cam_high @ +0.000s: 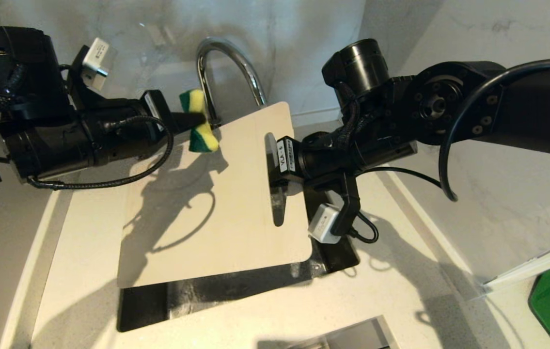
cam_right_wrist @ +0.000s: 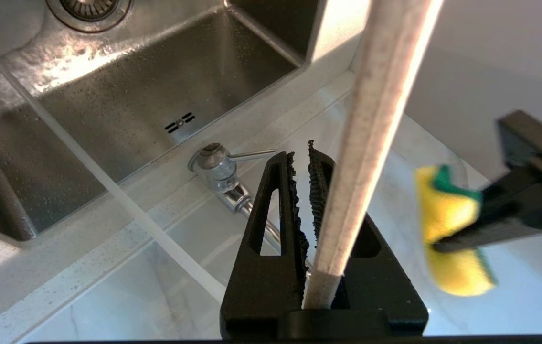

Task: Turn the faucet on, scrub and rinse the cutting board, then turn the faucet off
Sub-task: Scrub the cutting board underwater

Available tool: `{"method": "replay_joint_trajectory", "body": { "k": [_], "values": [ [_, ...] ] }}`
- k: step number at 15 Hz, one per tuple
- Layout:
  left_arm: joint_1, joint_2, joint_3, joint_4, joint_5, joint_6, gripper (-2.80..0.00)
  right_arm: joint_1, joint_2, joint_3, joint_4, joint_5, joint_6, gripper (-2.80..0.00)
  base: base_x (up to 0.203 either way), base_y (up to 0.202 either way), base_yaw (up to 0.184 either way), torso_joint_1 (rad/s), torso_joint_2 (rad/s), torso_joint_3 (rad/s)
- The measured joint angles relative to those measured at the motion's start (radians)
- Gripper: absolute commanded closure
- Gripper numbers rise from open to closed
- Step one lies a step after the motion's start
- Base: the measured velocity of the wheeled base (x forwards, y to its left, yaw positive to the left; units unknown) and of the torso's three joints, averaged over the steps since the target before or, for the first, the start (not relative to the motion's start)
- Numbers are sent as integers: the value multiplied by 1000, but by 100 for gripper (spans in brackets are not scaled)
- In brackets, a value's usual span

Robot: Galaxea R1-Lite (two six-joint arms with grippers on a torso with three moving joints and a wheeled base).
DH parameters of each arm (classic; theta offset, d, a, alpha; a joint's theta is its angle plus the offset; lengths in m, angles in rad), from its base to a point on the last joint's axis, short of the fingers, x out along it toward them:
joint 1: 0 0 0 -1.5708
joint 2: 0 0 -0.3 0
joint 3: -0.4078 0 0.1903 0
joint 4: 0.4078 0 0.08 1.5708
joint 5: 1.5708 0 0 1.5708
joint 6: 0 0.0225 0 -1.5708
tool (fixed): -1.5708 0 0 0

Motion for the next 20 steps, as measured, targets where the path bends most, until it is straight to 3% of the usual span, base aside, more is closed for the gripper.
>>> {"method": "replay_joint_trajectory", "body": {
  "k": [7,10,15,20],
  "values": [
    [21,101,-24,-5,-21,-4,0,-1,-15,7,1,0,0,0,0,0,0,0,0,0],
    [61,112,3,-3,-38,0,0,-2,-17,6,0,-1,0,0,0,0,0,0,0,0],
    [203,133,83,-10,-143,2,0,-2,-18,1,-3,0,0,0,0,0,0,0,0,0],
    [352,160,205,-95,-230,4,0,-2,-18,0,-5,9,0,0,0,0,0,0,0,0]
  ]
}}
